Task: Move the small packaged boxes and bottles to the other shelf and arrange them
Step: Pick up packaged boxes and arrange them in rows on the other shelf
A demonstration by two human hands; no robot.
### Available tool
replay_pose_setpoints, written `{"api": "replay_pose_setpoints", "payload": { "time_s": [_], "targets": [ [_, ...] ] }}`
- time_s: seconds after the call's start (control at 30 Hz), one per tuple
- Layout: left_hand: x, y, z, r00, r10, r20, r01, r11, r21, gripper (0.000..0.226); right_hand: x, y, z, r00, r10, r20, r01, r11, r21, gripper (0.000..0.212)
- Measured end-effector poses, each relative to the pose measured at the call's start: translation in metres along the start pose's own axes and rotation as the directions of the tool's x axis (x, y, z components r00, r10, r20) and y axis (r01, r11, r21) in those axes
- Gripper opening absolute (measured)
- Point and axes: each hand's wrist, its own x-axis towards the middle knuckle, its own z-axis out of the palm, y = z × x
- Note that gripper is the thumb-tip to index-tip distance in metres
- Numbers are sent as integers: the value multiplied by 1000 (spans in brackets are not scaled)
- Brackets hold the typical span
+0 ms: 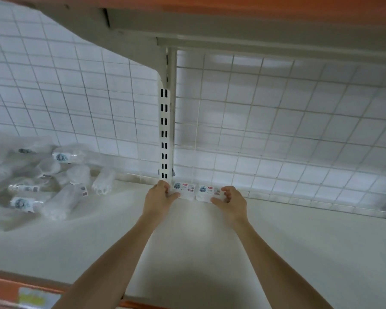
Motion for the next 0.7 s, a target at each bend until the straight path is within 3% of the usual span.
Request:
{"api": "replay_pose_setpoints", "payload": {
  "time_s": [0.2,0.37,0.43,0.57,0.7],
  "targets": [
    [3,-4,1,1000,18,13,-18,999,-35,35,-2,-8,1,998,70,2,-69,997,-43,45],
    [4,-4,-5,995,42,88,-39,999,-29,34,-11,-19,0,993,90,80,-73,977,-198,63],
    [5,-5,-13,986,57,154,-55,998,-16,37,-19,-19,-9,997,39,73,-16,955,-295,58],
    [-6,-9,-44,965,182,186,-207,970,126,39,-52,-26,-40,987,-124,102,161,804,-573,37],
    [-43,-5,-79,893,412,180,-449,819,356,29,-99,-37,-68,962,-257,92,244,659,-711,31]
  ]
}}
